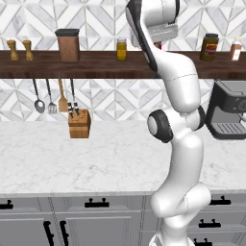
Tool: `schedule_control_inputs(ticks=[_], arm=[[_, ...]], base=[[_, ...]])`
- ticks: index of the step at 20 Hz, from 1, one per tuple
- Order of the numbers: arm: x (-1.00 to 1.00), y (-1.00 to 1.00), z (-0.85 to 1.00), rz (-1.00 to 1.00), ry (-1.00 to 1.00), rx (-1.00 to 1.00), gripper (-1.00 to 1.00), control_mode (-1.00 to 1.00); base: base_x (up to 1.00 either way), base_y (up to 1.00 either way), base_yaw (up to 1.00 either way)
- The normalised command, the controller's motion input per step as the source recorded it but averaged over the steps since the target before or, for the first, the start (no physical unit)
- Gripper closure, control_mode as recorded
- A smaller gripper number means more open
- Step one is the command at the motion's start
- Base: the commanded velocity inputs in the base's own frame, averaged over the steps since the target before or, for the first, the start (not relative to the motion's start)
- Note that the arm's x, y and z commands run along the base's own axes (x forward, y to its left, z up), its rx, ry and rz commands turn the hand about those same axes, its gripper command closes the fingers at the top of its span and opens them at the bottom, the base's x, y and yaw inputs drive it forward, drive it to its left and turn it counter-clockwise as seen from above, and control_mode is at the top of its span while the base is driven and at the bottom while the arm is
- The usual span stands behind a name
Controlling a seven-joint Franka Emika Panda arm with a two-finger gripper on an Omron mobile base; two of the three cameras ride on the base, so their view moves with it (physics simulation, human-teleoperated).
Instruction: Gather all objects into one cabinet and sort the glasses and bowls to opposite sides.
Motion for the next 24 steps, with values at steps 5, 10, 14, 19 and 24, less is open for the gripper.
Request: schedule_control_inputs(ticks=[5,10,14,19,24], arm=[[-1.00,0.08,-0.68,-0.15,-0.11,-0.02,1.00,-1.00],[-1.00,0.05,-0.47,-0.07,-0.10,0.01,1.00,-1.00],[-1.00,0.29,-0.47,-0.05,-0.17,0.01,1.00,-1.00],[-1.00,0.61,-0.59,-0.03,-0.23,0.00,1.00,-1.00],[-0.95,0.47,-0.54,-0.01,-0.17,0.00,1.00,-1.00]], base=[[0.00,0.00,0.00],[0.00,0.00,0.00],[0.00,0.00,0.00],[0.00,0.00,0.00],[0.00,0.00,0.00]])
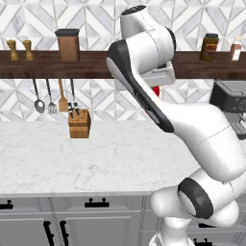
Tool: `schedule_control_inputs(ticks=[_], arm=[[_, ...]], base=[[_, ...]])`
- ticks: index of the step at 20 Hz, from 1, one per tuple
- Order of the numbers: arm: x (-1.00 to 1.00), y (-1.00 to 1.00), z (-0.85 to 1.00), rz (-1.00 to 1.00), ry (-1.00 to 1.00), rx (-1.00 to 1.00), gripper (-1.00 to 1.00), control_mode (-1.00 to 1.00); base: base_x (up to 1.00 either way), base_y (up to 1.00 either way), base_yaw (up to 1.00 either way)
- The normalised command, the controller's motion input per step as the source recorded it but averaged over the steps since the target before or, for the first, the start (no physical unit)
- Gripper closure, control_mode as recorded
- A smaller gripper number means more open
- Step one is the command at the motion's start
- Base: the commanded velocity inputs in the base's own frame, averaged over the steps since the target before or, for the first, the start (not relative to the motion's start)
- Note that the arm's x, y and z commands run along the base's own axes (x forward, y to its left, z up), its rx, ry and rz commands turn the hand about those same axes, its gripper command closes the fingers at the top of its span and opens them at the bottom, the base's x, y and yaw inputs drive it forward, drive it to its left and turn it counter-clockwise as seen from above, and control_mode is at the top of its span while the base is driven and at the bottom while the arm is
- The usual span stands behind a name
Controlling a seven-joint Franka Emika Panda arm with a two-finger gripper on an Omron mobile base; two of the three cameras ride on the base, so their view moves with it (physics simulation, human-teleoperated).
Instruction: Gather all objects into one cabinet and sort the glasses and bowls to opposite sides.
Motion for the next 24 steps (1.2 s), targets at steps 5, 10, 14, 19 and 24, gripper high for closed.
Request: schedule_control_inputs(ticks=[5,10,14,19,24], arm=[[-0.38,0.02,-0.40,0.00,-0.10,0.04,1.00,-1.00],[-0.98,0.02,-0.83,0.00,-0.04,0.00,1.00,-1.00],[-0.88,0.00,-0.49,0.00,-0.10,0.04,1.00,-1.00],[-0.78,0.00,-0.45,0.00,-0.09,0.04,1.00,-1.00],[-0.56,0.00,-0.27,0.00,-0.10,0.06,1.00,-1.00]], base=[[0.00,0.00,0.00],[0.00,0.00,0.00],[0.00,0.00,0.00],[0.00,0.00,0.00],[0.00,0.00,0.00]])
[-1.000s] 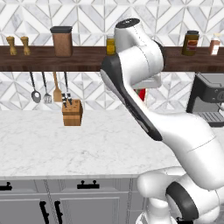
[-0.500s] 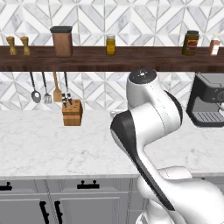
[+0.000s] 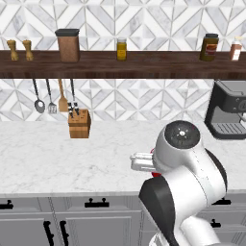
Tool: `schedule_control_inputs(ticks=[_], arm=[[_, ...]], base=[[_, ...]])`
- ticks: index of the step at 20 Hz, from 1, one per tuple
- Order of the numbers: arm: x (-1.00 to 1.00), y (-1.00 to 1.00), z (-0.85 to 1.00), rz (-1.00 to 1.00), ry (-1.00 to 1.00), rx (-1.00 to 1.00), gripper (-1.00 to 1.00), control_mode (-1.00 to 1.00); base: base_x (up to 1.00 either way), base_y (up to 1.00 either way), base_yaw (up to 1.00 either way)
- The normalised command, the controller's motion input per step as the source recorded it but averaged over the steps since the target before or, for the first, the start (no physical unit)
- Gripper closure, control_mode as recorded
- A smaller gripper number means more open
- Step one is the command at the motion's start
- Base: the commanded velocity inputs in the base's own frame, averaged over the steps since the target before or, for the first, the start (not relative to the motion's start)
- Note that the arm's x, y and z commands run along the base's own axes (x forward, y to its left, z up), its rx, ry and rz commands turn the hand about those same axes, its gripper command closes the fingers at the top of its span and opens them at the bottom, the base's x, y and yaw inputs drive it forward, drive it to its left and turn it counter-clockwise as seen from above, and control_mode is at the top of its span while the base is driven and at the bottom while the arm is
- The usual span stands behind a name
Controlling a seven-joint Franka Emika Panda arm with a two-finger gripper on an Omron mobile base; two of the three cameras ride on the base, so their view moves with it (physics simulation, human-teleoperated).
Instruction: Gather all objects into one cabinet and sort the glasses and bowls to opposite sides.
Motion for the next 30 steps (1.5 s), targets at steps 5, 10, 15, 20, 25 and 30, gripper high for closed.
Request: schedule_control_inputs(ticks=[5,10,15,20,25,30], arm=[[-0.13,0.28,-0.35,0.00,0.00,0.01,1.00,-1.00],[-0.39,0.02,-0.27,0.00,0.00,0.06,1.00,-1.00],[-0.47,0.05,-0.24,0.00,-0.01,0.05,1.00,-1.00],[-0.34,0.05,-0.26,0.00,0.00,0.05,1.00,-1.00],[-0.06,0.13,-0.32,0.20,0.01,0.14,1.00,-1.00],[0.05,0.02,-0.27,0.53,0.04,0.35,1.00,-1.00]], base=[[0.00,0.00,0.00],[0.00,0.00,0.00],[0.00,0.00,0.00],[0.00,0.00,0.00],[0.00,0.00,0.00],[0.00,0.00,0.00]])
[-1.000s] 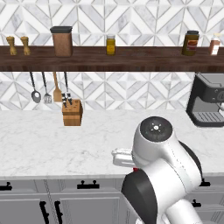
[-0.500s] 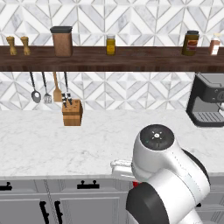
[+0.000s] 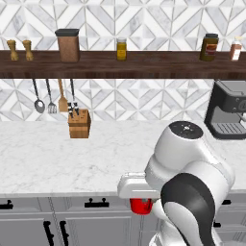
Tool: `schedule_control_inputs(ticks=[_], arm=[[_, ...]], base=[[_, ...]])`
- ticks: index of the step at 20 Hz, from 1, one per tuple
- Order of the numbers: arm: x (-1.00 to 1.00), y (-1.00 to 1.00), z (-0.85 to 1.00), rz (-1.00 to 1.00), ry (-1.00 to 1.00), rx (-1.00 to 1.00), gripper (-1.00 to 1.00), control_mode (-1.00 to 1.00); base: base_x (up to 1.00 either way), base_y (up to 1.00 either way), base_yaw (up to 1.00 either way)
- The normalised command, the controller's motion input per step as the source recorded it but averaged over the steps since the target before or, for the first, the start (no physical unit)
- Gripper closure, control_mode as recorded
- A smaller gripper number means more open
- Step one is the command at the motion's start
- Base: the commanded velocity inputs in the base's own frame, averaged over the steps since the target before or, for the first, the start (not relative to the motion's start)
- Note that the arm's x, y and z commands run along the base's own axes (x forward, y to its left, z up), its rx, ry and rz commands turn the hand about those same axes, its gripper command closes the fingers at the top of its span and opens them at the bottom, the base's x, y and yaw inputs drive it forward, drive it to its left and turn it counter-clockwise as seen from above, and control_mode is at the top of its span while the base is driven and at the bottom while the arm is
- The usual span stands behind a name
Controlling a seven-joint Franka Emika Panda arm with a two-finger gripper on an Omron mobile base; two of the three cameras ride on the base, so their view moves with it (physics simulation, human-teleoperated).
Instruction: Gather all objects into one cabinet and sort the glasses and bowls to opposite sides.
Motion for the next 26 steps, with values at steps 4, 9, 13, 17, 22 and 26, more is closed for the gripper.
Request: schedule_control_inputs(ticks=[4,9,13,17,22,26], arm=[[0.00,0.23,-0.26,0.10,0.00,0.14,1.00,-1.00],[0.00,0.21,-0.23,0.04,0.00,0.07,1.00,1.00],[0.00,0.00,0.00,0.00,0.00,0.00,1.00,1.00],[0.00,0.00,0.00,0.00,0.00,0.00,1.00,1.00],[0.00,0.00,0.00,0.00,0.00,0.00,1.00,1.00],[0.00,0.00,0.00,0.00,0.00,0.00,1.00,1.00]], base=[[0.00,0.00,0.00],[0.00,0.07,0.01],[0.00,0.72,0.00],[0.01,1.00,-0.01],[0.00,1.00,-0.06],[-0.01,0.97,-0.04]])
